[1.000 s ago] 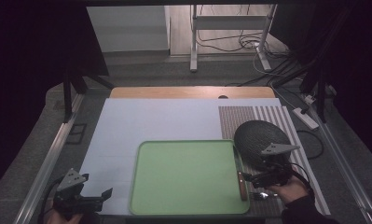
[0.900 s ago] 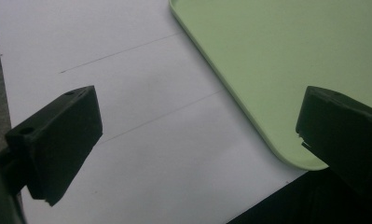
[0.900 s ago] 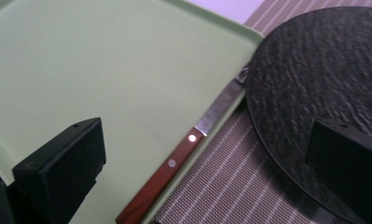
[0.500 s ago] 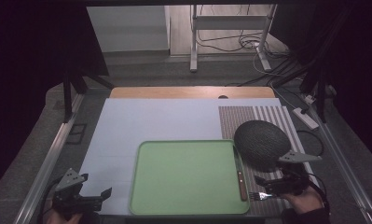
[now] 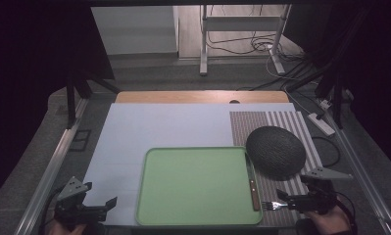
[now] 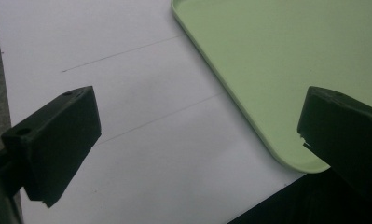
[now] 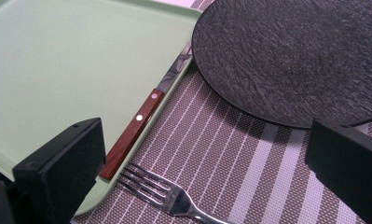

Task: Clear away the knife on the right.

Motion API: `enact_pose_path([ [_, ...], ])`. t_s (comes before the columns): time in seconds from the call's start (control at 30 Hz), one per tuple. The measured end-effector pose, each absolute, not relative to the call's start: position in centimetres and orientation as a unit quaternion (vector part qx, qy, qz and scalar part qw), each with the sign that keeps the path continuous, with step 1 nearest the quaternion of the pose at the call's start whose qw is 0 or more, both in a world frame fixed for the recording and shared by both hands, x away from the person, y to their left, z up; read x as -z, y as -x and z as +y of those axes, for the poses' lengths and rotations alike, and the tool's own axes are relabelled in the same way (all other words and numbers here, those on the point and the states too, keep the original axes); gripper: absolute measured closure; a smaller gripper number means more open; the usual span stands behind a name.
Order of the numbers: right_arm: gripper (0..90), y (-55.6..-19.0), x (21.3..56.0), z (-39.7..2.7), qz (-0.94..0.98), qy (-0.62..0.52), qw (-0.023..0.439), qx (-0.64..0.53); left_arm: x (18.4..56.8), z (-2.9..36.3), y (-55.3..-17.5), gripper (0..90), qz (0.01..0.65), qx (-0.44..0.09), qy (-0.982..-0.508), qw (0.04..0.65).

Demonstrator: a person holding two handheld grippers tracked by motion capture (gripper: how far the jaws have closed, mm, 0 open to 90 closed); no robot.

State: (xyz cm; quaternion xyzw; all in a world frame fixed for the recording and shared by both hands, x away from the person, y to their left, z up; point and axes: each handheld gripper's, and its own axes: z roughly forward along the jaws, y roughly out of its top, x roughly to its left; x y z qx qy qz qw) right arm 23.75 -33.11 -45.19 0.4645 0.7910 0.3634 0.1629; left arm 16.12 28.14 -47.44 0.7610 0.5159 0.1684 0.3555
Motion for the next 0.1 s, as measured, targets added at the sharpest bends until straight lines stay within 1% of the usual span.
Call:
enact_pose_path([
  [0.1, 0.0, -23.79, 45.24, -33.06, 0.793, -0.464, 0.163, -0.36, 47.42, 28.09, -16.18, 0.0, 0.516, -0.168, -0.761, 0.356],
])
